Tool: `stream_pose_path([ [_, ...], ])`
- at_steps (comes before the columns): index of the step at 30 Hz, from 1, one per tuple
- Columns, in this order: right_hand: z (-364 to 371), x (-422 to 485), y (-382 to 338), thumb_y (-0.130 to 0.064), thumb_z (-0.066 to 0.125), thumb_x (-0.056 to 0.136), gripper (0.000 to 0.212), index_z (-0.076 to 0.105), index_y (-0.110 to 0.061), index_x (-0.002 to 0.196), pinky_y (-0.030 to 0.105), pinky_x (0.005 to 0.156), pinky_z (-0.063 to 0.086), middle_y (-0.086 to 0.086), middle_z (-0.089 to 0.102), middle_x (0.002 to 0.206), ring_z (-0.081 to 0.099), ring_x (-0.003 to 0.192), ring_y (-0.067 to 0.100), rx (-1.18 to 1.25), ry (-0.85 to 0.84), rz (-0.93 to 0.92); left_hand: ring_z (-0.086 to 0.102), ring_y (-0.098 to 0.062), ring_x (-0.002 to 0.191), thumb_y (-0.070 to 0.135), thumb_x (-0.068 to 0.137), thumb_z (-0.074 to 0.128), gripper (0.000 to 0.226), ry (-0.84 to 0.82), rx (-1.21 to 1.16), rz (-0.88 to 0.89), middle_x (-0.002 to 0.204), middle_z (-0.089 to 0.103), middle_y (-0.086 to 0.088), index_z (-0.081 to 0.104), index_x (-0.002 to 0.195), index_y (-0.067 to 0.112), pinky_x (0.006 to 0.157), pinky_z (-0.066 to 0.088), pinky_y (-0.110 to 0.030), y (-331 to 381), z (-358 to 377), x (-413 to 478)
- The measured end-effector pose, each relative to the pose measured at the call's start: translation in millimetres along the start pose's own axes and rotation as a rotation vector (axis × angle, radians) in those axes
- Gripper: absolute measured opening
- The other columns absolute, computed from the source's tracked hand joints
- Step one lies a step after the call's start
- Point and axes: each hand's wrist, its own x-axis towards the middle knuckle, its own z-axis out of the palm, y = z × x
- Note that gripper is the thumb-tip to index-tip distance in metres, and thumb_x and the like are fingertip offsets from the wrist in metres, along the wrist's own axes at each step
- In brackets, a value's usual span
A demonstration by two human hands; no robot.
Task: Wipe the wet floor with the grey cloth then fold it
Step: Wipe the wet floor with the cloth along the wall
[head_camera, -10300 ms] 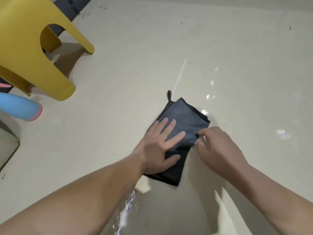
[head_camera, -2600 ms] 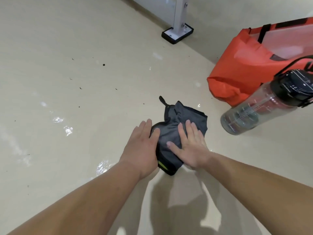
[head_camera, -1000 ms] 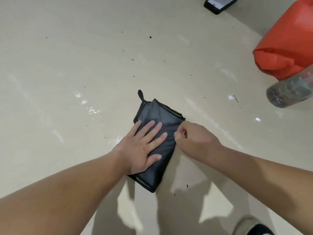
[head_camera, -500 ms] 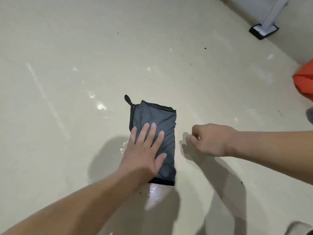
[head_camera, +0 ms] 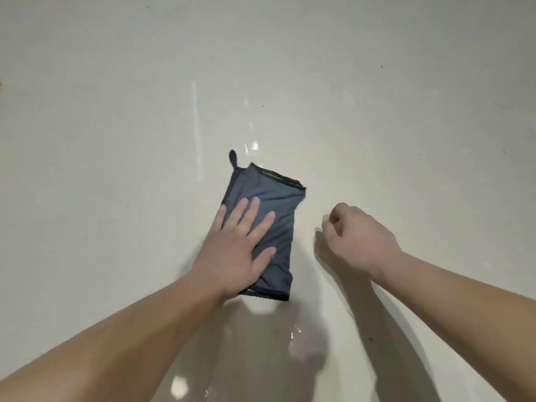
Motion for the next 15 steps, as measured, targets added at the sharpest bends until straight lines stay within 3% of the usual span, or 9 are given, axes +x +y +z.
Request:
stream_pose_path([
  [2,7,8,-22,-0.042,0.04,0.101,0.02,0.052,-0.027,0.106,0.037,0.073,0.048,-0.005,0.058,0.104,0.058,0.094,0.021,0.043,0.006,-0.064,-0.013,-0.025,0.157,0.063,0.101,0.01,0.069,-0.01,-0.037,-0.212,0.172,-0.008,-0.005,0.001,0.163,0.034,0.126,0.001,-0.054,-18,4,-24],
  [5,20,10,-46,-0.038,0.042,0.1,0.02,0.055,-0.027,0.109,0.036,0.073,0.047,-0.004,0.056,0.107,0.056,0.097,0.02,-0.005,-0.008,-0.167,-0.007,-0.031,0.158,0.059,0.102,0.013,0.07,-0.018,-0.088,-0.324,0.172,-0.001,-0.01,0.008,0.164,0.028,0.125,0.006,-0.058,-1,20,-65],
  [9,40,6,-82,-0.035,0.043,0.099,0.019,0.056,-0.022,0.106,0.037,0.073,0.049,-0.002,0.059,0.102,0.057,0.093,0.024,-0.051,-0.025,-0.304,0.014,-0.038,0.156,0.057,0.098,0.043,0.071,0.015,-0.163,-0.161,0.169,0.021,-0.012,0.035,0.158,0.022,0.117,0.025,-0.066,37,32,-125],
  [13,61,3,-126,-0.035,0.045,0.098,0.018,0.054,-0.02,0.098,0.035,0.069,0.05,-0.002,0.062,0.092,0.06,0.084,0.025,-0.076,-0.03,-0.398,0.006,-0.03,0.158,0.06,0.1,0.042,0.067,0.001,-0.123,0.112,0.17,0.017,-0.005,0.031,0.159,0.03,0.125,0.011,-0.057,1,30,-141],
  [15,68,3,-149,-0.035,0.044,0.097,0.016,0.054,-0.022,0.098,0.034,0.068,0.047,-0.004,0.063,0.088,0.06,0.083,0.023,-0.021,-0.068,-0.416,-0.006,-0.023,0.158,0.062,0.102,0.034,0.068,-0.042,-0.088,0.034,0.171,0.005,-0.002,0.02,0.162,0.034,0.126,0.005,-0.053,-35,28,-145],
])
